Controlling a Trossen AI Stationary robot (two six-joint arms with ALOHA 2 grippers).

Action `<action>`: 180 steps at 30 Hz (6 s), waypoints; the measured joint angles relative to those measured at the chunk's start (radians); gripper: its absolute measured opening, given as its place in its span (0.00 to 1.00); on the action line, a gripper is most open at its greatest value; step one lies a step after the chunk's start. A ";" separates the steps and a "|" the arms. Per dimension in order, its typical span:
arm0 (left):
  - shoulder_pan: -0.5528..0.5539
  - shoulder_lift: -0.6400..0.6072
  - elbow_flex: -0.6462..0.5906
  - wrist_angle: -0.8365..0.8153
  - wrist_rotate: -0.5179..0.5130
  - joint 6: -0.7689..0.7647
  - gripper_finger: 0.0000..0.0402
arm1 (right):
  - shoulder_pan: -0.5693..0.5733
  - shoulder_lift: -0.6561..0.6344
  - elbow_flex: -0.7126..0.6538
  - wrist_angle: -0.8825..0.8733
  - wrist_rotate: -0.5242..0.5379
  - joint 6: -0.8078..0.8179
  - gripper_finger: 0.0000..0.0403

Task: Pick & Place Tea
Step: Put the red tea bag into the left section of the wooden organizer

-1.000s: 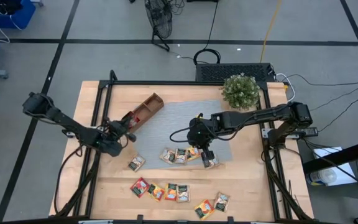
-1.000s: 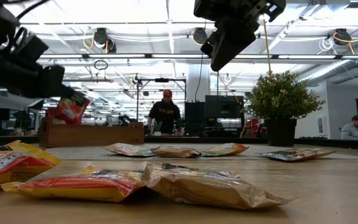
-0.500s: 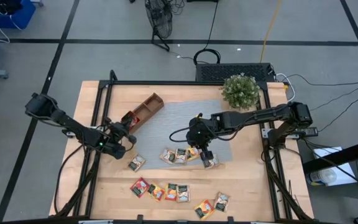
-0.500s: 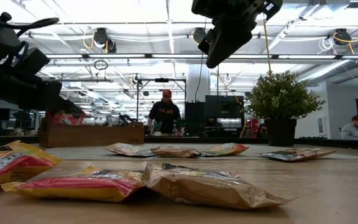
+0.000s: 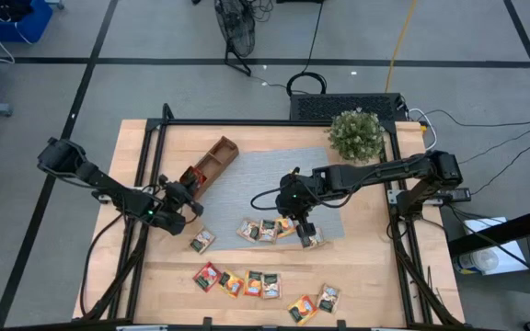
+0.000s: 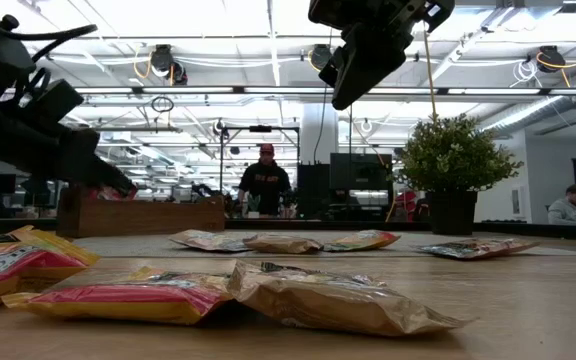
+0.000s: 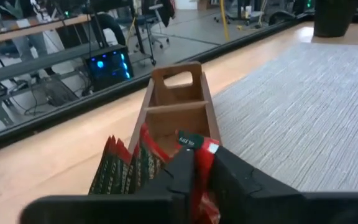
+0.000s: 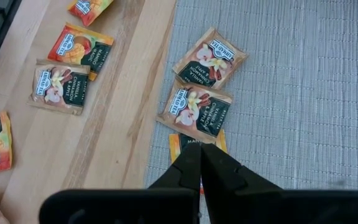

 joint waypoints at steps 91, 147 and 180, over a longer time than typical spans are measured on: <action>-0.316 -0.341 0.016 0.963 -0.085 0.926 0.50 | -0.199 0.483 0.472 0.516 -0.372 -0.061 0.00; 0.652 0.091 0.919 -1.170 1.183 0.085 0.60 | 0.079 -0.610 -0.868 0.881 0.417 0.070 0.03; 0.835 0.284 0.918 -1.306 1.194 0.238 0.07 | 0.079 -0.610 -0.868 0.880 0.416 0.057 0.04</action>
